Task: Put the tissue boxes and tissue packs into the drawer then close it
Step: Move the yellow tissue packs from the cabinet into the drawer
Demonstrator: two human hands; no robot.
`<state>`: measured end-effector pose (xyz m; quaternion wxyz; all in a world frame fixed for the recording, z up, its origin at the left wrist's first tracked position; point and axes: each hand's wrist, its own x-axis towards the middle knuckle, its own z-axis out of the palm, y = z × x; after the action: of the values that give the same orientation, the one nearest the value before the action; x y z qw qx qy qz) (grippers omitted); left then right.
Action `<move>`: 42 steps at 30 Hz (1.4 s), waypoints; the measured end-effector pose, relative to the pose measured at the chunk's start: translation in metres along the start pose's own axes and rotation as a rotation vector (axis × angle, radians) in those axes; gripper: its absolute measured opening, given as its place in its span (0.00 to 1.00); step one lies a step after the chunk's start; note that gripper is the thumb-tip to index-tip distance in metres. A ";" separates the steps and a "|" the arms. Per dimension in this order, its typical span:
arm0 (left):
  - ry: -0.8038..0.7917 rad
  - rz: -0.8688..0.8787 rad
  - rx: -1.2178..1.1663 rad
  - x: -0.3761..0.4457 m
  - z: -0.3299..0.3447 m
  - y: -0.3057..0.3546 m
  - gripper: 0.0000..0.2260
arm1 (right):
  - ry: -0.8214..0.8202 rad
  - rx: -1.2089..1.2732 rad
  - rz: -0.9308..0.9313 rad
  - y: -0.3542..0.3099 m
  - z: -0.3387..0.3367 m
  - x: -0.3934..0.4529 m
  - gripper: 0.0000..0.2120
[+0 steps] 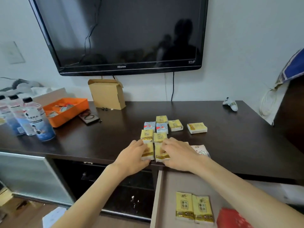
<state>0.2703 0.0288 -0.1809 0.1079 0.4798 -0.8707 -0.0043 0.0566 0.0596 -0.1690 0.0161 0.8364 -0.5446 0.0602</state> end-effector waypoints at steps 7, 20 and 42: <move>-0.176 0.078 0.012 -0.004 -0.009 -0.013 0.23 | -0.106 0.086 0.042 0.006 -0.007 0.002 0.18; -0.075 0.010 -0.041 -0.009 -0.024 0.006 0.20 | 0.130 0.254 0.021 0.001 -0.009 -0.047 0.19; -0.149 0.513 0.088 -0.123 0.064 0.116 0.28 | -0.313 0.079 0.018 -0.015 0.040 -0.201 0.28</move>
<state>0.2246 0.1886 -0.2527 0.0202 0.2463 -0.9687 0.0255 -0.0068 0.2451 -0.2316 -0.1024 0.8306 -0.5452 -0.0493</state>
